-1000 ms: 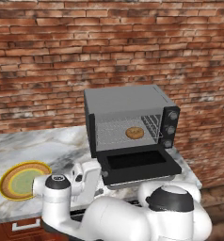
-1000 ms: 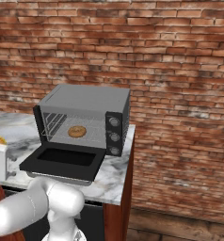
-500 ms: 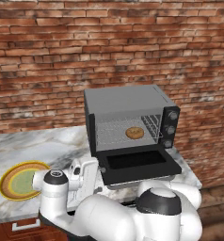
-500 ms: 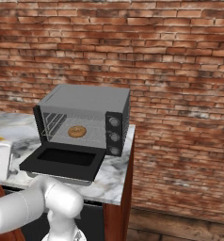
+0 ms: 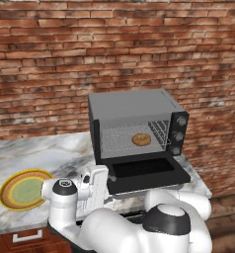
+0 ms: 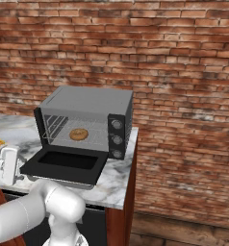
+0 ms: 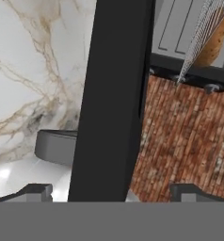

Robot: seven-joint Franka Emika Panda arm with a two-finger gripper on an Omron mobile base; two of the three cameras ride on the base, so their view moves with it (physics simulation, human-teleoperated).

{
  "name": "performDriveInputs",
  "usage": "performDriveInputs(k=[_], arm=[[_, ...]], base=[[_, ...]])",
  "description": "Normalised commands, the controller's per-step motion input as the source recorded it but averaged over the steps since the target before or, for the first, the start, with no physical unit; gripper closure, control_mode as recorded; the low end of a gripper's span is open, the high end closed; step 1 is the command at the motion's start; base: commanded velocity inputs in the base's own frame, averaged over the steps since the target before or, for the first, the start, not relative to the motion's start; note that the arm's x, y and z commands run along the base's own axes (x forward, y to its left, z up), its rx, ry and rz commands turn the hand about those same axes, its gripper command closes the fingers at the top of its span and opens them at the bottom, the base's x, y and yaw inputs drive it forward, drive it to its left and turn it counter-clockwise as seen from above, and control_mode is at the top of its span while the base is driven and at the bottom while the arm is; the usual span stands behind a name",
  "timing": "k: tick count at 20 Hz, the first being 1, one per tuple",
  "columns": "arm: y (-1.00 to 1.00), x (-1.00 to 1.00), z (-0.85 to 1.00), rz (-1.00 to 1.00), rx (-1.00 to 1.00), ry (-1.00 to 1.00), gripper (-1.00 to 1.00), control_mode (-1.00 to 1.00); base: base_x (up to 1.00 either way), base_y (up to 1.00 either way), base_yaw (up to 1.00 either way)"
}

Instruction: Pick up the bagel from the plate, place it on the toaster oven rack, close the door, and set the timer.

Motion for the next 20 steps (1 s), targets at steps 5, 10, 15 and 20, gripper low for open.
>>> performDriveInputs(k=[5,10,15,20], arm=[[-0.40,0.00,0.00,0.01,0.00,0.00,-1.00,-1.00],[-0.40,0.03,0.00,0.03,0.00,0.00,-1.00,-1.00],[-0.25,0.26,0.05,0.09,0.00,0.00,-1.00,-1.00],[-0.19,0.30,0.42,0.14,0.00,0.00,-1.00,-1.00]], base=[[0.00,0.00,0.00],[0.00,0.00,0.00],[0.00,0.00,0.00],[0.00,0.00,0.00]])
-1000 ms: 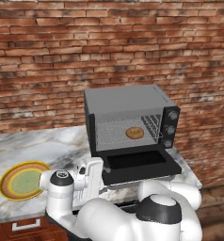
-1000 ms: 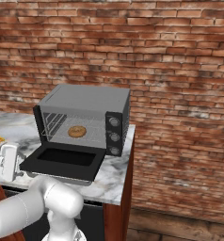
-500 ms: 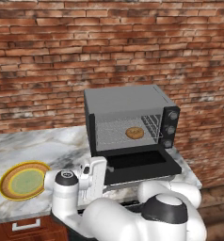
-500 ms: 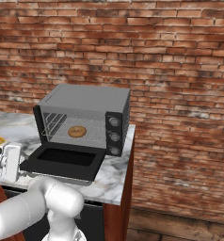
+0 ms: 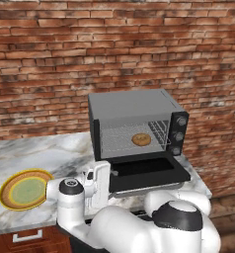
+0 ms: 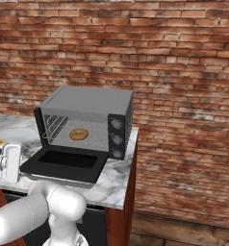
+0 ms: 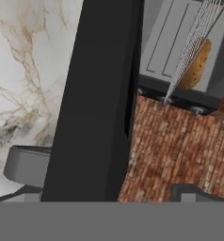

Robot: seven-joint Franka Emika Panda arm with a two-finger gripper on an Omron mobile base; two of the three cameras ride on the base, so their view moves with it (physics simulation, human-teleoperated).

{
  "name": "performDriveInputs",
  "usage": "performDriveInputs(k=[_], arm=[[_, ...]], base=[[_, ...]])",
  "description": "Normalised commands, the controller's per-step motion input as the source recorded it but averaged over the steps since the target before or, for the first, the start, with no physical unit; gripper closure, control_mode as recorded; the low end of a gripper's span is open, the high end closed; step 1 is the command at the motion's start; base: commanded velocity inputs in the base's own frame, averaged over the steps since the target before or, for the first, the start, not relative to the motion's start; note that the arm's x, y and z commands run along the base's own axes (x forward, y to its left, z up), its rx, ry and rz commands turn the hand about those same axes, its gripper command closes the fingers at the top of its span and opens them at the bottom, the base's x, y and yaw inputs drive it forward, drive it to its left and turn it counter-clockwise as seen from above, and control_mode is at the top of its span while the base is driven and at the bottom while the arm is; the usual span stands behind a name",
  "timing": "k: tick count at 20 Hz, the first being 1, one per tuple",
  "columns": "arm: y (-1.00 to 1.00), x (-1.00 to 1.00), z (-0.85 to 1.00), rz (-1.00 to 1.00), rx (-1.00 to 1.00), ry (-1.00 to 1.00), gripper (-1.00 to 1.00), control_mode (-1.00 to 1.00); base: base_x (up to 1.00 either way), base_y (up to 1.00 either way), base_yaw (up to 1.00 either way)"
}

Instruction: Pick up the bagel from the plate, place it on the toaster oven rack, close the door, and set the timer.

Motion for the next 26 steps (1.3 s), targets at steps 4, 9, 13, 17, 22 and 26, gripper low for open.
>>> performDriveInputs(k=[4,9,13,17,22,26], arm=[[-0.16,0.29,0.58,0.15,0.00,0.00,-1.00,-1.00],[-0.09,0.31,0.62,0.19,0.00,0.00,-1.00,-1.00],[-0.04,0.51,0.61,0.24,0.00,0.00,-1.00,-1.00],[-0.03,0.60,0.53,0.25,0.00,0.00,-1.00,-1.00],[0.00,0.62,0.42,0.30,0.00,0.03,-1.00,-1.00],[0.00,0.66,0.33,0.34,0.00,0.08,-1.00,-1.00]], base=[[0.00,0.00,0.00],[0.00,0.00,0.00],[0.00,0.00,0.00],[0.00,0.00,0.00],[0.00,0.00,0.00],[0.00,0.00,0.00]])
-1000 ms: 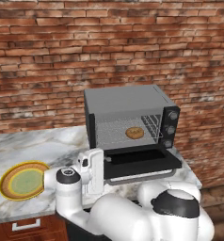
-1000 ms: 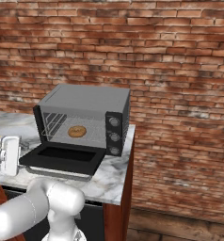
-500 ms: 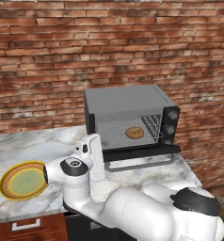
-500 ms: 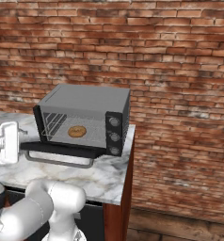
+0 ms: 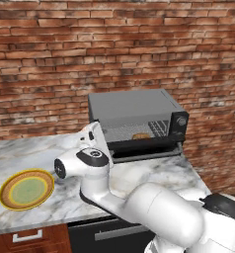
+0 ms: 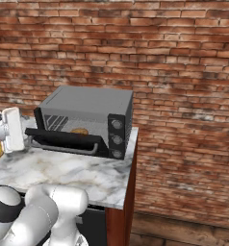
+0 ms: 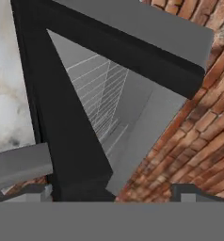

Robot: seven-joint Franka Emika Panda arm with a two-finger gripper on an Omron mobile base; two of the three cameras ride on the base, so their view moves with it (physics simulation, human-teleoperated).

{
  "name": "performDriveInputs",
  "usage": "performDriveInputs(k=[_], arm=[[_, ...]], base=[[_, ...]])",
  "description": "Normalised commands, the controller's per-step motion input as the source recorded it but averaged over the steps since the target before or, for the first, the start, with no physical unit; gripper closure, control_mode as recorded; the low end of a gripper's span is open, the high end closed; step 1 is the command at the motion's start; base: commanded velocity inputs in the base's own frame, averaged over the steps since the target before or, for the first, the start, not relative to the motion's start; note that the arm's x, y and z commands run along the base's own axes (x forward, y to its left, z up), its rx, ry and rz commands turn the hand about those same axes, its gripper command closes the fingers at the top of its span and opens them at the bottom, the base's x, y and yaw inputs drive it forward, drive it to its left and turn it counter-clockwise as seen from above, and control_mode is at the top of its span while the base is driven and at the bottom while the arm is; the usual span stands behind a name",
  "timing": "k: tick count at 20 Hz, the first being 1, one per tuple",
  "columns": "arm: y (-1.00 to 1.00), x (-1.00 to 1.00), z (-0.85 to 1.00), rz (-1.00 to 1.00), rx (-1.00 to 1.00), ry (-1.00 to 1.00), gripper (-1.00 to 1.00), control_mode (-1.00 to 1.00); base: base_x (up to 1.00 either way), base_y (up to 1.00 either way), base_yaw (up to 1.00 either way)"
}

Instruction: Pick up the bagel from the plate, place it on the toaster oven rack, close the door, and set the timer.

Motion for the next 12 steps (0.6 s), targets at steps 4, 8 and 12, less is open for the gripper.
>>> performDriveInputs(k=[4,8,12], arm=[[0.00,0.70,0.18,0.33,0.00,0.11,-1.00,-1.00],[0.00,0.74,0.06,0.30,0.00,0.16,-1.00,-1.00],[0.00,0.72,0.01,0.27,-0.01,0.17,-1.00,-1.00]], base=[[0.00,0.00,0.00],[0.00,0.00,0.00],[0.00,0.00,0.00]])
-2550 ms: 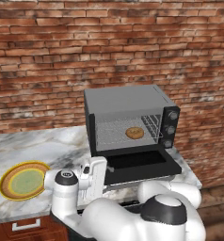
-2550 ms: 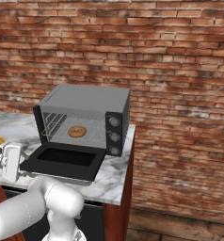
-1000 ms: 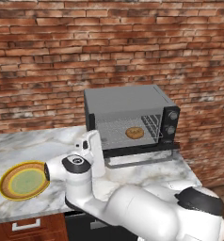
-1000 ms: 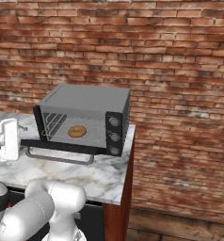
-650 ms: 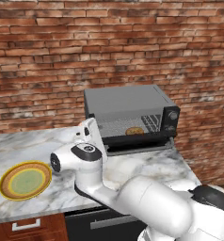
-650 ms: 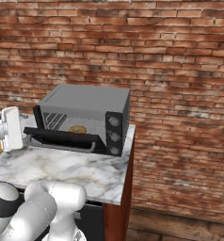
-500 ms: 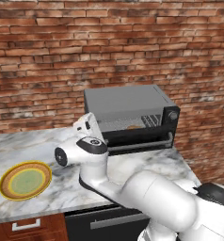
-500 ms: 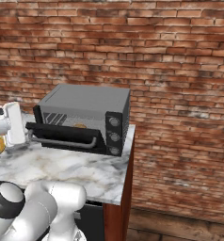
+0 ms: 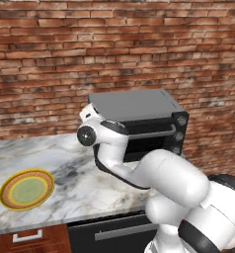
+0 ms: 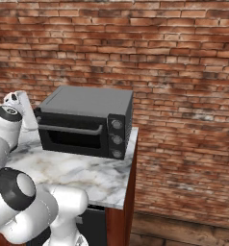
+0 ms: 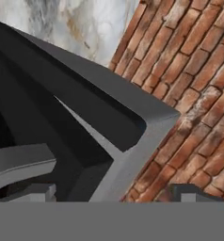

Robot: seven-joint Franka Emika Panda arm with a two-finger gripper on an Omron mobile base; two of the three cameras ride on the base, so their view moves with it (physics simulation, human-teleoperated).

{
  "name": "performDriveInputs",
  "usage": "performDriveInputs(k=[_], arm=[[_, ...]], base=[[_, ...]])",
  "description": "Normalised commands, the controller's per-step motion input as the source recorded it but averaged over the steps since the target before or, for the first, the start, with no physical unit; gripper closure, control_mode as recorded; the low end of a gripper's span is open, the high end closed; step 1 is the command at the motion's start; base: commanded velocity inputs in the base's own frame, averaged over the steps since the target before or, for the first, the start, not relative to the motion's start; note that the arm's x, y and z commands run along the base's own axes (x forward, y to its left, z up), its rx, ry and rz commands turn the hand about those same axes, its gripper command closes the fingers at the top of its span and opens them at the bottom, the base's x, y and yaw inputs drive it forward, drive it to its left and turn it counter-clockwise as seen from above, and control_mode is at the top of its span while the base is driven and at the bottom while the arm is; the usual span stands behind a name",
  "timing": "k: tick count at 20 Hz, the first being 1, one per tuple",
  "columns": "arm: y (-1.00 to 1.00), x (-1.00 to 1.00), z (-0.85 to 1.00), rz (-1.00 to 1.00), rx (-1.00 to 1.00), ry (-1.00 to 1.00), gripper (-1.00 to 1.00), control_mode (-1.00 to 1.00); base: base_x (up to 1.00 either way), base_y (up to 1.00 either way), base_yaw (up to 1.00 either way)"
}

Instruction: Pick up the bagel from the plate, place it on the toaster oven rack, close the door, and set the timer.

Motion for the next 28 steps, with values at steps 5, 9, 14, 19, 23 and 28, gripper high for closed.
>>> performDriveInputs(k=[5,9,14,19,23,28], arm=[[0.00,0.59,0.00,0.23,-0.04,0.20,-1.00,-1.00],[0.00,0.45,0.00,0.19,-0.05,0.18,-1.00,-1.00],[0.00,0.33,0.04,0.16,-0.03,0.12,-1.00,-1.00],[-0.27,-0.09,0.75,0.09,0.00,0.00,-1.00,-1.00],[-0.72,-0.28,0.88,0.01,0.00,0.00,-1.00,-1.00],[-0.95,-0.28,0.45,-0.03,0.00,0.00,-1.00,-1.00]], base=[[0.00,0.00,0.00],[0.00,0.00,0.00],[0.00,0.00,0.00],[0.00,0.00,0.00],[0.00,0.00,0.00],[0.00,0.00,0.00]])
